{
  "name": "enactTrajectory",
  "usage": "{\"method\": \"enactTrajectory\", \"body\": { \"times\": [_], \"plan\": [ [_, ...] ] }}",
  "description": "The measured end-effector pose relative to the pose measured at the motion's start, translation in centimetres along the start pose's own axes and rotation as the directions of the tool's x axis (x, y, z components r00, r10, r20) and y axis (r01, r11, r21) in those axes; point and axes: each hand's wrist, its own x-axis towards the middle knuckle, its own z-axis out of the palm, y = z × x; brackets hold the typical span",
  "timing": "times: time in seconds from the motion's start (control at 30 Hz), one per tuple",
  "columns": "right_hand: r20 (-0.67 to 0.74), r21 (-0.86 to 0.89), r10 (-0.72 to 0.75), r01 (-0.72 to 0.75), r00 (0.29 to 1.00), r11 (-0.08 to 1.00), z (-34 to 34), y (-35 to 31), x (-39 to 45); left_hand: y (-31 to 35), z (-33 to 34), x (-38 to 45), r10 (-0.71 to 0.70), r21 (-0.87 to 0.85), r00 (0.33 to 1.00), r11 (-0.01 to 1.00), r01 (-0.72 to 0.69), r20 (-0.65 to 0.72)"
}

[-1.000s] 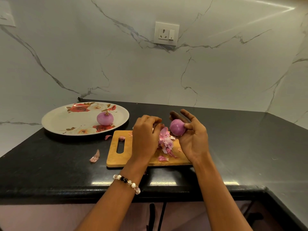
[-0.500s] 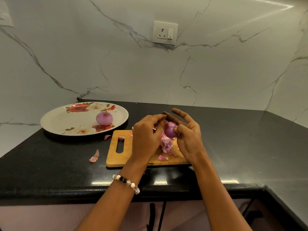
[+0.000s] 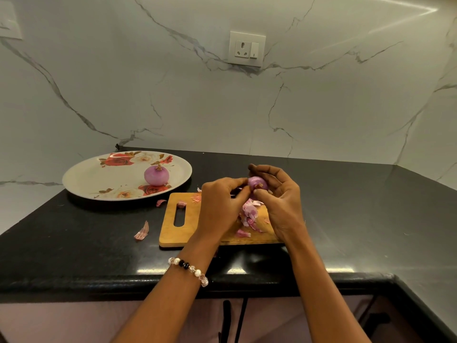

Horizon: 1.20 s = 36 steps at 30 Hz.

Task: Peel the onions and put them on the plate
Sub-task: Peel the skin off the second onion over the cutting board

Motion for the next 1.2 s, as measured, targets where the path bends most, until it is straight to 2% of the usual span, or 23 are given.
{"method": "enactTrajectory", "body": {
  "times": [0.1, 0.37, 0.6, 0.8, 0.9, 1.2],
  "plan": [
    [0.009, 0.006, -0.001, 0.001, 1.0, 1.0, -0.02, -0.08, -0.01, 0.18, -0.09, -0.02, -0.056, -0.039, 0.998, 0.998, 0.055, -0.008],
    [0.038, 0.003, -0.004, 0.004, 0.999, 1.0, 0.05, -0.04, -0.11, 0.2, -0.1, 0.05, -0.1, -0.023, 0.995, 0.995, 0.099, -0.026],
    [0.083, -0.023, -0.014, 0.016, 0.996, 1.0, 0.35, -0.08, -0.31, -0.38, 0.11, 0.48, -0.086, 0.06, 0.994, 0.994, 0.09, -0.065],
    [0.015, 0.072, 0.017, -0.018, 1.0, 0.997, 0.17, -0.04, -0.15, -0.11, 0.1, 0.33, -0.057, 0.001, 0.994, 0.998, 0.058, -0.097],
    [0.004, 0.082, 0.015, -0.016, 1.0, 0.997, 0.12, -0.05, -0.09, 0.22, 0.06, 0.13, -0.032, -0.048, 0.997, 0.998, 0.029, -0.064],
    [0.032, 0.048, 0.007, -0.009, 0.999, 0.999, 0.08, -0.09, -0.19, -0.01, 0.02, 0.26, -0.043, -0.038, 0.999, 0.998, 0.042, -0.006]
  ]
}}
